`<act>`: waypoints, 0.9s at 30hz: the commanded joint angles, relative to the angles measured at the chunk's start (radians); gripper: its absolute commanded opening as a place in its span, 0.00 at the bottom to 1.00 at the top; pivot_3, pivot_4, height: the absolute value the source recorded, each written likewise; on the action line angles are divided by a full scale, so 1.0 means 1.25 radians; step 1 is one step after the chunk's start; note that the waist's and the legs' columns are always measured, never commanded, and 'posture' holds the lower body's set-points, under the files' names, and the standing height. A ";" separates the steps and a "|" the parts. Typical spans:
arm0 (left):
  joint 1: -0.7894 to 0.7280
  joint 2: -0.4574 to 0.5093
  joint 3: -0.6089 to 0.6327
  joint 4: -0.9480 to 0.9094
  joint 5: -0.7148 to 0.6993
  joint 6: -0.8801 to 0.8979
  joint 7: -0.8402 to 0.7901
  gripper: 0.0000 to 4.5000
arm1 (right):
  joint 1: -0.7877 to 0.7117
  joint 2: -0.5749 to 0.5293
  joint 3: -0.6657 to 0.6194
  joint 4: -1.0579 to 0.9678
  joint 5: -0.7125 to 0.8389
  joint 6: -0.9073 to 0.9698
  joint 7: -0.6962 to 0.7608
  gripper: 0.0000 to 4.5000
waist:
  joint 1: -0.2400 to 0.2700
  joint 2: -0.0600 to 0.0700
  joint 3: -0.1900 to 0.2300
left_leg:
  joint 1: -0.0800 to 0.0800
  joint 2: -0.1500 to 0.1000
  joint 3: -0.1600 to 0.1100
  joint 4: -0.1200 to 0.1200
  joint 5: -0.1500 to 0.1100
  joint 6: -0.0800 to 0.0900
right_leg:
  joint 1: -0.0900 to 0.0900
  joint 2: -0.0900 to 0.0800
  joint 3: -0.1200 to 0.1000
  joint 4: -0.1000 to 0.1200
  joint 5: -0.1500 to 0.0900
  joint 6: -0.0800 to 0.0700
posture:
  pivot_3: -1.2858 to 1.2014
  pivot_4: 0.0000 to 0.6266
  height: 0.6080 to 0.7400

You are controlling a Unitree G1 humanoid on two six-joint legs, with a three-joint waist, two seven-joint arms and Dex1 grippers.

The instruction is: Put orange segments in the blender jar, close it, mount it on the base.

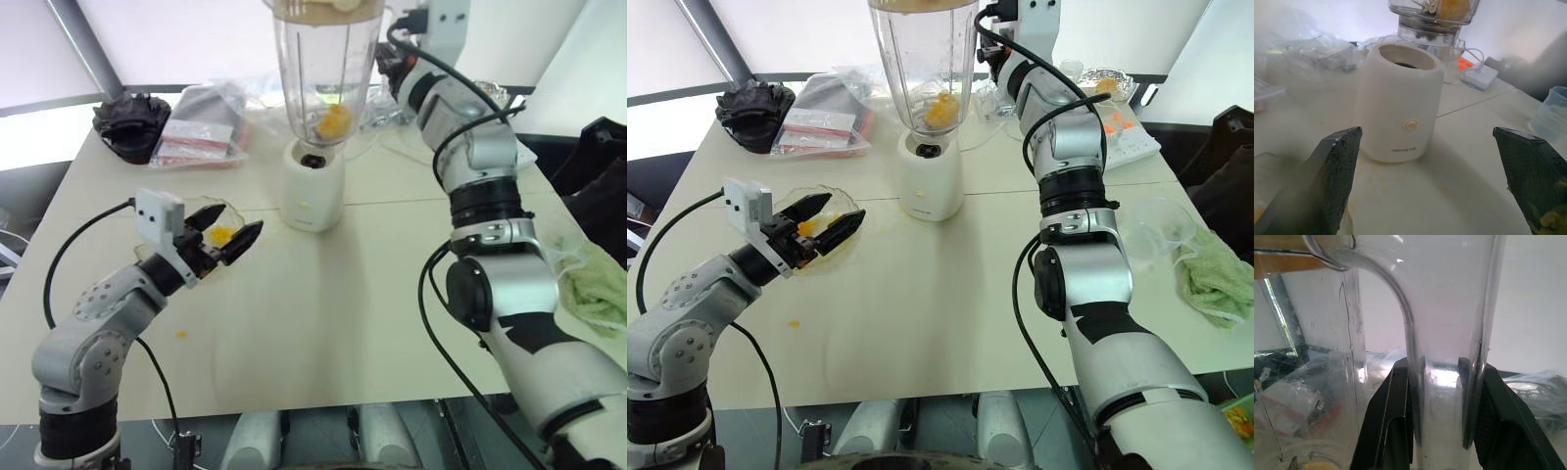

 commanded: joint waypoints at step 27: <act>0.043 0.027 0.010 -0.061 0.013 -0.039 0.036 0.99 | -0.092 0.094 -0.013 0.280 -0.034 -0.312 -0.020 0.21 | -0.021 0.000 0.000 | 0.001 0.000 -0.001 0.001 0.001 -0.002 | -0.002 0.001 0.001 0.007 0.000 0.000 | 0.52 0.24 1.00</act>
